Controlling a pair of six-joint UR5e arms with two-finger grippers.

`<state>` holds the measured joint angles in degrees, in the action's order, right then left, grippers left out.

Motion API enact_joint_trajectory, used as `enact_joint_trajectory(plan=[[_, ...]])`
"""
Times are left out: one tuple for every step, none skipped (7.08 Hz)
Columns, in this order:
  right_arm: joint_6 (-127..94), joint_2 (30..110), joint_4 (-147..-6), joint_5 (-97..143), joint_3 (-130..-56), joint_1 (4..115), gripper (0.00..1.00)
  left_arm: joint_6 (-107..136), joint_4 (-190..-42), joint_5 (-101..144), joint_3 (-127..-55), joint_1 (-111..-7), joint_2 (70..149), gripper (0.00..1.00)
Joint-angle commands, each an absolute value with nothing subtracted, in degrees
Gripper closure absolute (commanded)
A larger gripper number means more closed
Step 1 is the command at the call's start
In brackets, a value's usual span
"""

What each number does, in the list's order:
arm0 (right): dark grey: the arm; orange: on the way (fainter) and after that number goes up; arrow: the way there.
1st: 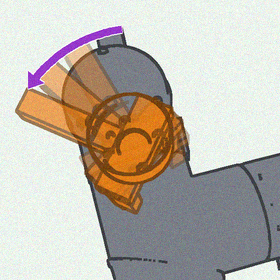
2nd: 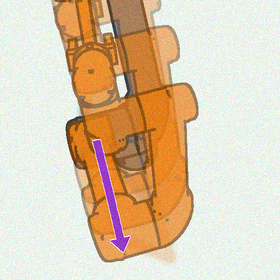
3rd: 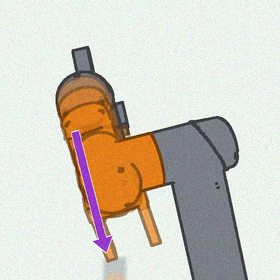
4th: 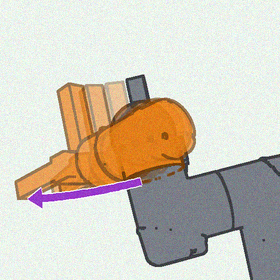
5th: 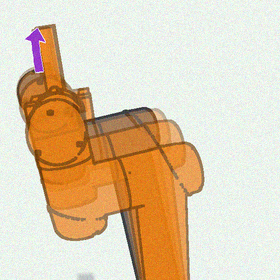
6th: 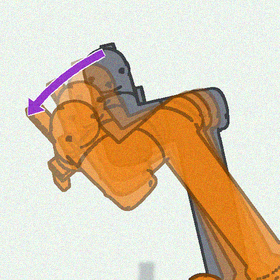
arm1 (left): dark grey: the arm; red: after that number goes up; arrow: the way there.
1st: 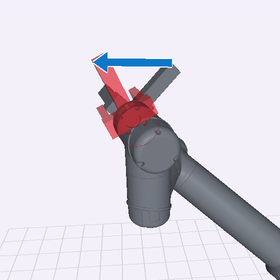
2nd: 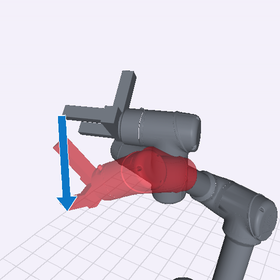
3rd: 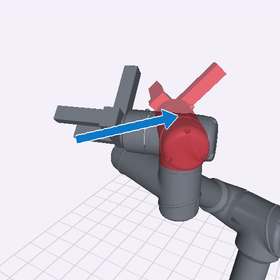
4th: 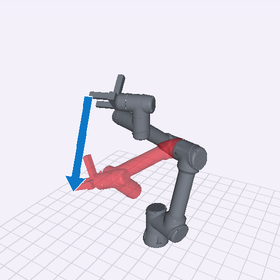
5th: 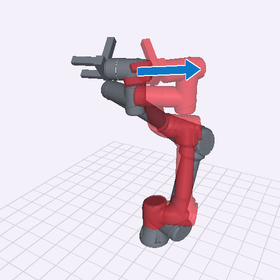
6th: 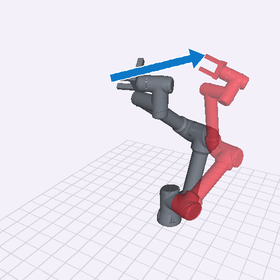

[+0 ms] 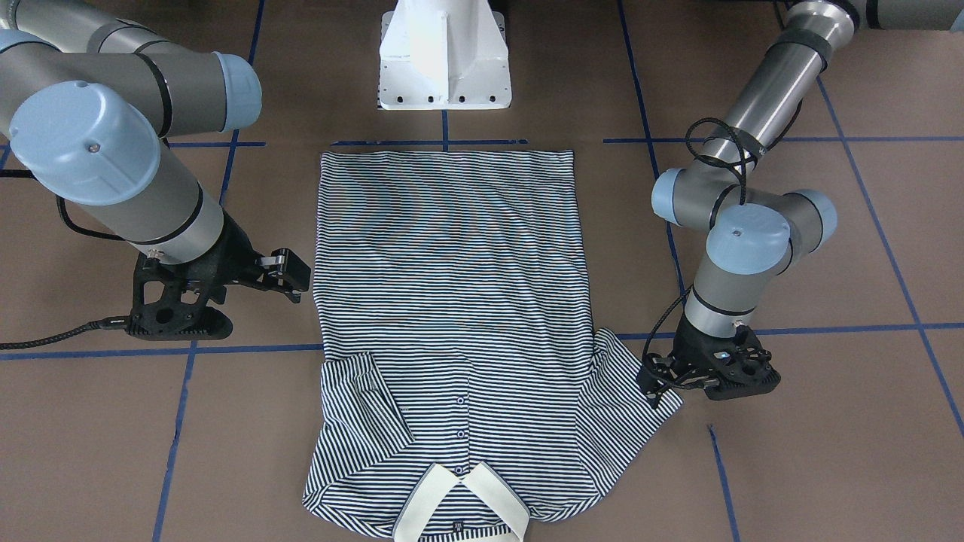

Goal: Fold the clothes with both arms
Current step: 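Raise the right gripper away from the shirt while the left gripper approaches the other sleeve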

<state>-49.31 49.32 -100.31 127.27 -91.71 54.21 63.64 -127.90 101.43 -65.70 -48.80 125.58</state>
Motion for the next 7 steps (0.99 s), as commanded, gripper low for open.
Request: enact_joint_trajectory(plan=[[-49.4, 49.4, -100.1, 127.3, -91.8, 54.2, 0.0, 63.5, -129.9, 101.2, -63.9, -47.9, 125.6, 0.0], [-49.4, 49.4, -100.1, 127.2, -91.8, 54.2, 0.0, 63.5, -129.9, 101.2, -63.7, -47.6, 125.5, 0.01], [-49.4, 49.4, -100.1, 127.2, -91.8, 54.2, 0.0, 63.5, -129.9, 101.2, -63.6, -47.5, 125.6, 0.05], [-49.4, 49.4, -100.1, 127.1, -91.8, 54.2, 0.0, 63.5, -129.9, 101.2, -63.6, -47.5, 125.7, 0.12], [-49.4, 49.4, -100.0, 127.1, -91.8, 54.2, 0.0, 63.4, -129.9, 101.2, -63.6, -47.5, 125.8, 0.23], [-49.4, 49.4, -100.0, 127.0, -91.8, 54.2, 0.0, 63.5, -129.9, 101.2, -63.9, -47.5, 125.8, 0.38], [-49.4, 49.3, -100.0, 127.0, -91.8, 54.2, 0.0, 63.3, -129.8, 101.3, -63.9, -47.5, 125.8, 0.55]])
